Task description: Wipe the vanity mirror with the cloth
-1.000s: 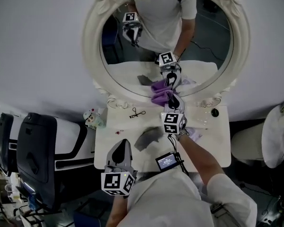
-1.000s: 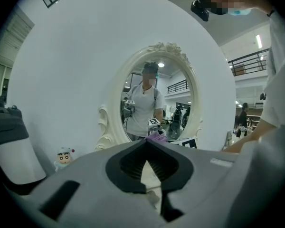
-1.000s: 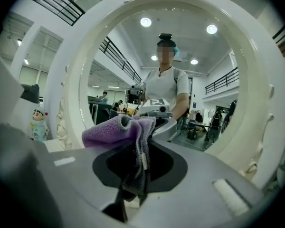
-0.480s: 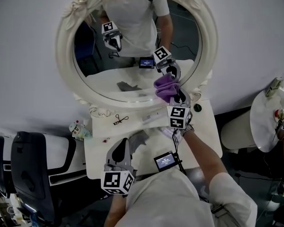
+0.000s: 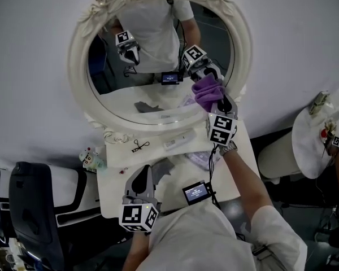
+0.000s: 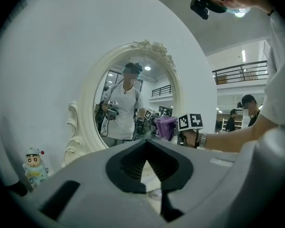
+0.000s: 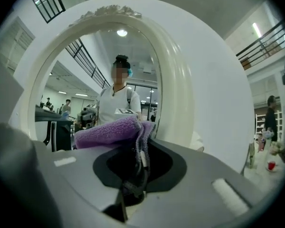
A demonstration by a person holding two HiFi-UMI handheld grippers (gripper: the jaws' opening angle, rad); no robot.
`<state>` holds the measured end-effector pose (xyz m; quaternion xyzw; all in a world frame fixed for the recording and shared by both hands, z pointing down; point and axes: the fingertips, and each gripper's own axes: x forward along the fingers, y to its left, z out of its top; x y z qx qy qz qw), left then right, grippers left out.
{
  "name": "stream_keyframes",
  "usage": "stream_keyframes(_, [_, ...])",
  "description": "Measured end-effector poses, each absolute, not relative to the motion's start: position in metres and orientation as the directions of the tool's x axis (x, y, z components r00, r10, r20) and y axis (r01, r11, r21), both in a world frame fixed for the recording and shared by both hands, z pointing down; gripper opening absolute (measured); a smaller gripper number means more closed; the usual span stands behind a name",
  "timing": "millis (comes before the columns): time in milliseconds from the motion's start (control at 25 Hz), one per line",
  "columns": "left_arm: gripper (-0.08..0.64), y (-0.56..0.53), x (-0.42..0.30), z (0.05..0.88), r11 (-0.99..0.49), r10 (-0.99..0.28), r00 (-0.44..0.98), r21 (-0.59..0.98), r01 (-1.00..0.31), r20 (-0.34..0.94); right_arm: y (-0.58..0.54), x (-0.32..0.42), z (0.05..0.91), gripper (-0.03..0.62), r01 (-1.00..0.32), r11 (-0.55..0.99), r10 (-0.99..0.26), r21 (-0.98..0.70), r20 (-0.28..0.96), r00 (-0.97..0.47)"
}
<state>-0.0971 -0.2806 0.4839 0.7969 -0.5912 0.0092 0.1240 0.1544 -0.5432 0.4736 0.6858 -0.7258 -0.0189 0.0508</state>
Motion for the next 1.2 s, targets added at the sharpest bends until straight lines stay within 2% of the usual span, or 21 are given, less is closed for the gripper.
stream_keyframes(320, [0.0, -0.271, -0.115, 0.478, -0.286, -0.941, 0.312, 0.19, -0.939, 0.127, -0.527, 0.177, 0.37, 0.052, -1.0, -0.005, -0.983, -0.027, -0.184, 0.009])
stream_keyframes(600, [0.0, -0.265, -0.135, 0.471, -0.316, -0.936, 0.339, 0.204, -0.927, 0.091, -0.47, 0.167, 0.323, 0.052, -0.996, 0.023, -0.961, -0.082, -0.278, 0.001])
stream_keyframes(760, [0.0, -0.258, -0.142, 0.469, -0.343, -0.928, 0.365, 0.213, -0.915, 0.071, -0.424, 0.144, 0.321, 0.053, -0.989, 0.114, -0.955, -0.094, -0.284, -0.083])
stream_keyframes(1000, [0.0, -0.239, -0.144, 0.476, -0.406, -0.901, 0.429, 0.229, -0.885, 0.059, -0.345, 0.095, 0.359, 0.054, -0.943, 0.319, -0.931, -0.096, -0.216, -0.293])
stream_keyframes(1200, [0.0, -0.221, -0.143, 0.483, -0.47, -0.869, 0.493, 0.228, -0.853, 0.051, -0.278, 0.075, 0.393, 0.054, -0.911, 0.375, -0.923, -0.171, -0.157, -0.351])
